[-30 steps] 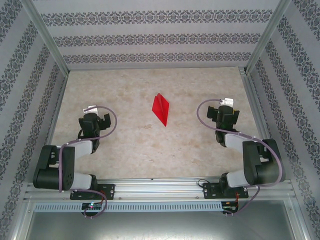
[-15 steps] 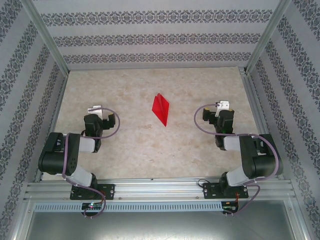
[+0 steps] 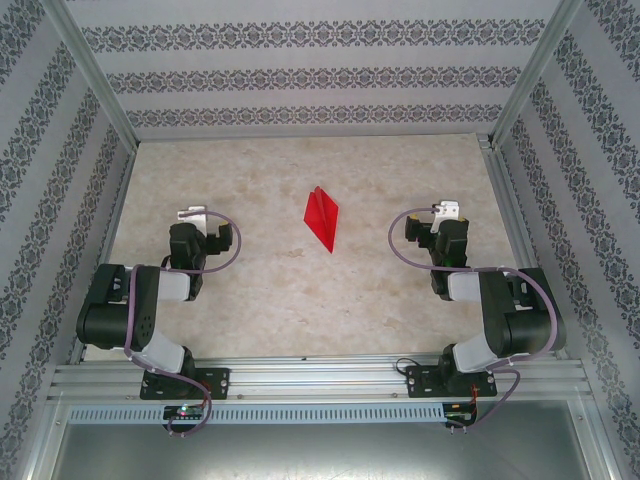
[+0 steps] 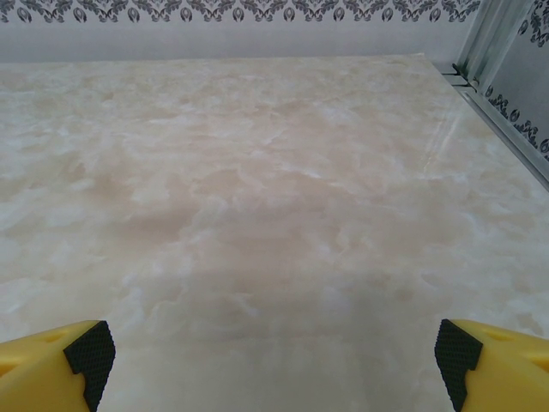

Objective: Fold a paper plane with a square sheet of paper (pick it up from the middle)
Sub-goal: Reset both arms

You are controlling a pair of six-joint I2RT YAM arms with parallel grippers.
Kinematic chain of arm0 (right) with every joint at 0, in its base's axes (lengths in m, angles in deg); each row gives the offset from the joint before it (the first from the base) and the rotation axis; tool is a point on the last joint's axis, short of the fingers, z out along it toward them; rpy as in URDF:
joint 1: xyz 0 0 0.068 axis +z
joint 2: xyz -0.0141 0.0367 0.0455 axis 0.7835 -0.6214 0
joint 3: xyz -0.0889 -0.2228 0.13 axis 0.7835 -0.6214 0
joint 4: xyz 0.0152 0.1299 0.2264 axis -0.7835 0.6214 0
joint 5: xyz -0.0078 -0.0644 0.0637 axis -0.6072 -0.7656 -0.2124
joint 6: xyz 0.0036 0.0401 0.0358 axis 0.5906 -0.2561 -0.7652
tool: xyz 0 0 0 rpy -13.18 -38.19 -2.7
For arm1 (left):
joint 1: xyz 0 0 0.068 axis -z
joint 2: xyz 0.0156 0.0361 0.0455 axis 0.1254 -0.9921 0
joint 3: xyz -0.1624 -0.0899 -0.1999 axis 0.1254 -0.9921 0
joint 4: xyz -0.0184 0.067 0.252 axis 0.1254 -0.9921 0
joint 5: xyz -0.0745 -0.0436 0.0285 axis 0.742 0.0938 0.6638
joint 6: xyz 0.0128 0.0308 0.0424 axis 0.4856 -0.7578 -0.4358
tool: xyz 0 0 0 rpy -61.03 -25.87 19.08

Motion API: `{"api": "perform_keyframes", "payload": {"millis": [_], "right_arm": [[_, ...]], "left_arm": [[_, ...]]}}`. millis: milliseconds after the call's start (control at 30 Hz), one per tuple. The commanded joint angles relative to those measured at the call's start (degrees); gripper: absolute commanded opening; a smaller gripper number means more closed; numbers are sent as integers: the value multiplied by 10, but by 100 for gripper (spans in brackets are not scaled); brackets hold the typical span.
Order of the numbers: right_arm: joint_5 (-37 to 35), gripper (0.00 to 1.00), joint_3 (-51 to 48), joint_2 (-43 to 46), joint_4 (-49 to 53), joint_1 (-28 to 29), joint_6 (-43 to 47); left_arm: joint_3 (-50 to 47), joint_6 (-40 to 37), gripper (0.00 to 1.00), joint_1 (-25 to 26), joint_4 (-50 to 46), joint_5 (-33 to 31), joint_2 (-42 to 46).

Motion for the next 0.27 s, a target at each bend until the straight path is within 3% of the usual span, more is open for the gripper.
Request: {"api": "perform_keyframes", "payload": {"millis": [0, 233], "right_arm": [[11, 98, 3, -3, -19, -4, 7], [19, 98, -4, 1, -29, -4, 11]], "left_arm": [[11, -13, 100, 0, -4, 12, -5], [11, -15, 100, -1, -2, 16, -7]]}}
